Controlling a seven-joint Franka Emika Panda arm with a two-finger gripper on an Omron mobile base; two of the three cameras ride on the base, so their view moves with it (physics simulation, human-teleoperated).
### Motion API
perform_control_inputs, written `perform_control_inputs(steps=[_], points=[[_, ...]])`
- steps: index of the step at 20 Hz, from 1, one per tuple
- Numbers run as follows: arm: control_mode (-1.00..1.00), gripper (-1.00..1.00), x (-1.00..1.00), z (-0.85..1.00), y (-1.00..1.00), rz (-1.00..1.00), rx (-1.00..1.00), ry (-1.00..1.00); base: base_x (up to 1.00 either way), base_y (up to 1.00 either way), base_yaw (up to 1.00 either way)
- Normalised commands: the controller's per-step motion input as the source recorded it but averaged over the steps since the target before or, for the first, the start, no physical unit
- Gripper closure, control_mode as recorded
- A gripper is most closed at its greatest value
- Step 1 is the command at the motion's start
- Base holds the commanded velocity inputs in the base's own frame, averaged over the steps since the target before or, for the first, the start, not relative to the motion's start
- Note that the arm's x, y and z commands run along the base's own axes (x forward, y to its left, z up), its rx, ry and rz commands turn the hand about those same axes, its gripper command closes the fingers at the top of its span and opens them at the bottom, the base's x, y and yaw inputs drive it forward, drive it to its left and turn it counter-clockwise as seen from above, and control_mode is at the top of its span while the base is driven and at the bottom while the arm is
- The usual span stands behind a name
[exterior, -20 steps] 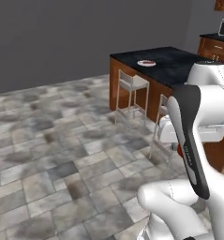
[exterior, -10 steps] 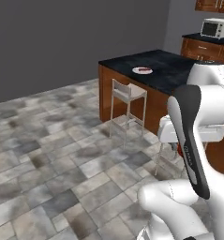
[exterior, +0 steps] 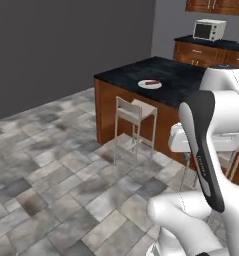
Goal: Pick up each apple from the fridge and place one apple on each plate on the dining counter.
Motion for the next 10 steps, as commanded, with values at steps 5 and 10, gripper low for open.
perform_control_inputs(steps=[5, 10], points=[[1.0, 1.0, 0.0, 0.0, 0.0, 0.0, 0.0, 0.0, 1.0, 0.53, -0.34], [1.0, 1.0, 0.0, 0.0, 0.0, 0.0, 0.0, 0.0, 1.0, 0.51, -0.37]])
